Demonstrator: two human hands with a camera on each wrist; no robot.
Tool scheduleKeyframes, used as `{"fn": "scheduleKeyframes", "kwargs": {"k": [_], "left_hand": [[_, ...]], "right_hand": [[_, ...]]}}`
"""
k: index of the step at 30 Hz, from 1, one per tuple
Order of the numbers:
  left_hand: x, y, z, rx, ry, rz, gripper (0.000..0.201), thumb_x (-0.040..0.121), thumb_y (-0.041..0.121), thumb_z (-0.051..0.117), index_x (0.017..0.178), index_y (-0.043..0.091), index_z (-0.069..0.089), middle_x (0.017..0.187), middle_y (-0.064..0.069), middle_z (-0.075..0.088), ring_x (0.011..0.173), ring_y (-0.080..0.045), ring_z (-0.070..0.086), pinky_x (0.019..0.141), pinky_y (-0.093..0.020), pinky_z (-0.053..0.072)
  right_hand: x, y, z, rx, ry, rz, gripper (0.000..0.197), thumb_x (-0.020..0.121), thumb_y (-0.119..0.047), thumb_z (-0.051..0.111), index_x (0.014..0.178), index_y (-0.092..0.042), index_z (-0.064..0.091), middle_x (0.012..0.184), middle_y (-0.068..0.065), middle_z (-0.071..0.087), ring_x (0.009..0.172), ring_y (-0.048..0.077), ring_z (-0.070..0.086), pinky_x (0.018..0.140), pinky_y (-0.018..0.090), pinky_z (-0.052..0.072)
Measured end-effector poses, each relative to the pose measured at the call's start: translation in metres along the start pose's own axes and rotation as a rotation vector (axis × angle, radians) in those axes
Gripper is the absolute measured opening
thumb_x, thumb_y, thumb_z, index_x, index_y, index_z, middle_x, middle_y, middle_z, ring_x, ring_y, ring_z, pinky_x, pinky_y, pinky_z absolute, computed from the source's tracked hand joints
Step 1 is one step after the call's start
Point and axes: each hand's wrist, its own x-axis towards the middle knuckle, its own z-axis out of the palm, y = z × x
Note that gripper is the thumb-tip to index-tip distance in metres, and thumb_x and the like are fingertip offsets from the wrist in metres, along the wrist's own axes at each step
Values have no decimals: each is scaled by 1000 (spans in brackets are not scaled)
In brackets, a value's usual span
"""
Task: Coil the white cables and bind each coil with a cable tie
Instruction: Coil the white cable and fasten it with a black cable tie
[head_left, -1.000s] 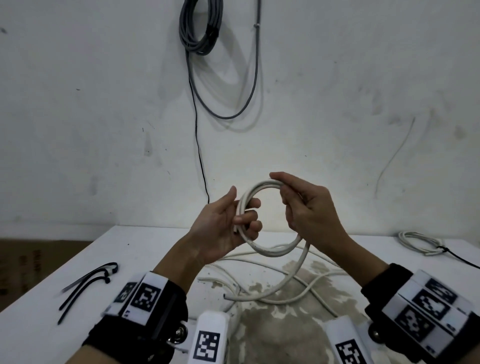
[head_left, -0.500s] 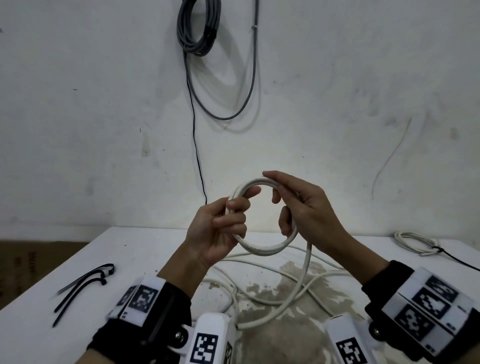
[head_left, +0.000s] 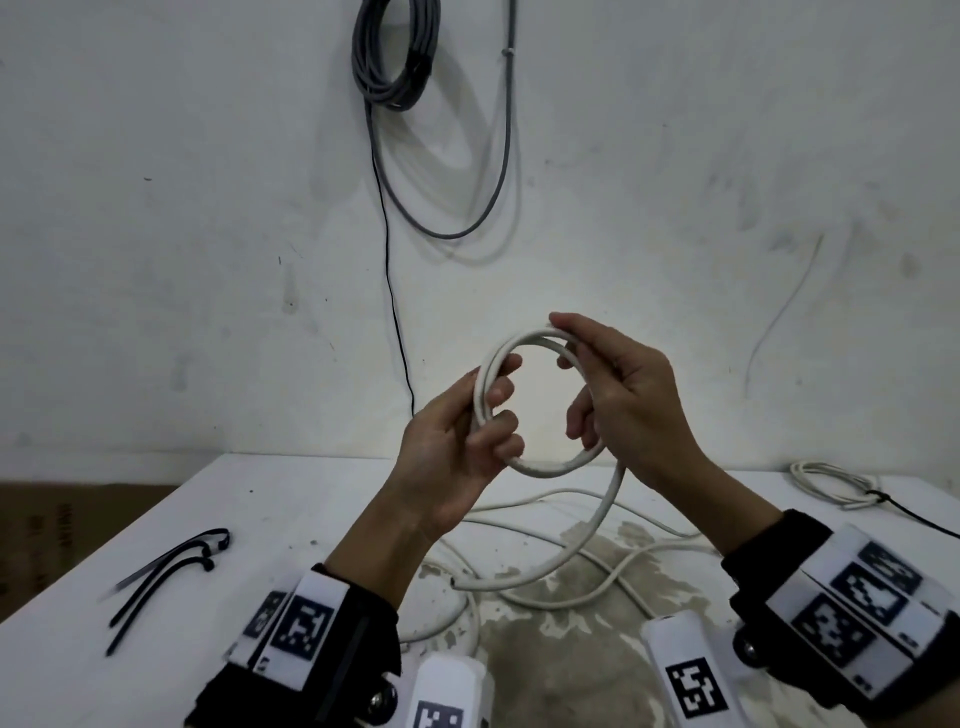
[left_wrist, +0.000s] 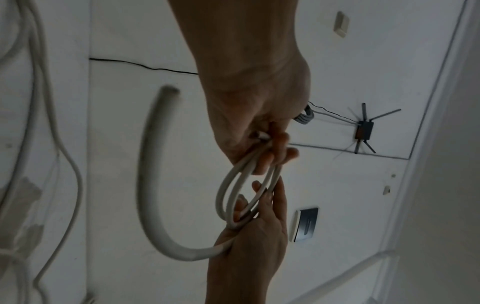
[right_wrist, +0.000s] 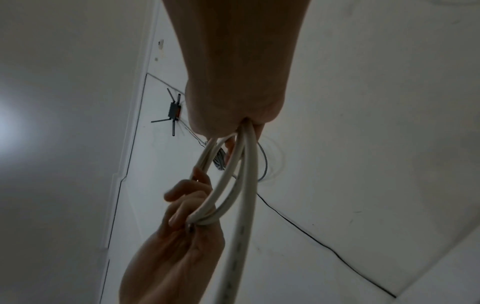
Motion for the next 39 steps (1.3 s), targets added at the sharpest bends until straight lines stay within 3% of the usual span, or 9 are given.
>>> {"fn": "scheduleKeyframes", "kwargs": {"k": [5, 8, 14, 19, 22, 28, 32, 36, 39], "left_hand": [[3, 5, 4, 128, 92, -90, 37, 93, 25, 28, 82, 9, 60, 35, 8, 23, 37, -10, 4, 40, -17, 11], [3, 4, 5, 203, 140, -103, 47, 97, 44, 28, 66, 14, 47, 31, 9, 19, 31, -8, 5, 35, -14, 12], [2, 7, -1, 190, 224, -78, 52, 93, 44, 41, 48, 20, 33, 30, 9, 17, 23, -3, 13, 31, -16, 9], [6, 19, -4, 118, 296, 20, 50, 96, 43, 38, 52, 20, 29, 29, 9, 18, 24, -4, 10, 31, -15, 9], [10, 27, -7, 54, 314, 104, 46, 99, 42, 31, 59, 19, 29, 32, 8, 19, 36, -9, 3, 30, -17, 12], [13, 35, -9, -49, 277, 171, 44, 101, 40, 26, 63, 18, 34, 35, 9, 22, 29, -5, 15, 32, -15, 18], [12, 38, -8, -92, 239, 208, 41, 101, 35, 27, 66, 17, 37, 38, 9, 25, 28, -4, 21, 33, -15, 24], [14, 34, -2, -128, 202, 260, 38, 102, 30, 26, 68, 16, 37, 42, 9, 35, 34, -4, 35, 41, -14, 36], [13, 24, 7, 46, 196, 305, 39, 102, 30, 26, 70, 14, 42, 46, 7, 50, 46, -8, 54, 55, -22, 49]], "right_hand": [[-3, 1, 5, -95, -23, -16, 35, 96, -4, 43, 108, -30, 63, 85, 3, 56, 35, 21, 54, 34, 22, 42], [-1, 0, 4, 4, -102, 101, 32, 98, -10, 41, 106, -28, 66, 76, 6, 51, 35, 25, 53, 35, 24, 41], [-4, -3, -3, 222, -249, 195, 26, 98, -19, 42, 114, -19, 63, 75, 13, 58, 47, 29, 61, 44, 30, 51], [-11, 9, -5, 213, -263, 188, 39, 97, -6, 42, 131, -25, 47, 95, 16, 65, 71, 29, 68, 70, 34, 59], [-18, 19, -4, 103, -170, 110, 38, 94, -2, 50, 125, -23, 52, 87, 16, 64, 58, 33, 69, 59, 34, 58], [-28, 31, -6, 68, -222, -23, 24, 88, -2, 46, 94, -8, 68, 88, 16, 63, 72, 27, 70, 64, 35, 57], [-31, 35, -10, -85, -410, -96, 52, 72, 2, 40, 116, -14, 62, 110, 4, 62, 104, 13, 61, 83, 28, 51], [-31, 46, 2, -344, -348, -338, 34, 91, -6, 47, 124, -8, 58, 113, 6, 54, 98, -7, 53, 79, 7, 39], [-27, 49, 12, -434, -312, -390, 34, 94, -17, 44, 118, -1, 61, 115, 11, 58, 96, 2, 56, 80, 13, 43]]}}
